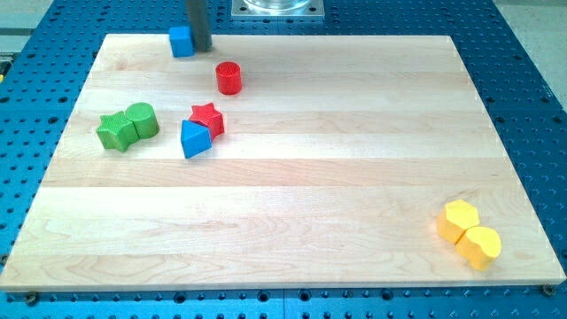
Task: Slide the blue triangle to the bottom left of the blue cube
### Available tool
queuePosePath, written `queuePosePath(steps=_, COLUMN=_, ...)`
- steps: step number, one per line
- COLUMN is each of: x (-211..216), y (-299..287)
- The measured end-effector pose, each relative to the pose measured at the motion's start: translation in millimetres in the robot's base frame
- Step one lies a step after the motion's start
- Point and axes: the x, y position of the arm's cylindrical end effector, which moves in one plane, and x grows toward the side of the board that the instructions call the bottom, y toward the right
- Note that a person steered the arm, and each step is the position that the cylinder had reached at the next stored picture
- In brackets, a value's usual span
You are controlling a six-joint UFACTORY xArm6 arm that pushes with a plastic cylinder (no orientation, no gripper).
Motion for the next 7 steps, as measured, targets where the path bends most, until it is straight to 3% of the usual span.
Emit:
queuePosePath(steps=2, x=16, y=-50)
queuePosePath(steps=3, x=17, y=-44)
queuePosePath(steps=4, x=31, y=50)
queuePosePath(steps=5, x=76, y=147)
queuePosePath(steps=6, x=182, y=131)
queuePosePath(steps=7, x=250, y=68)
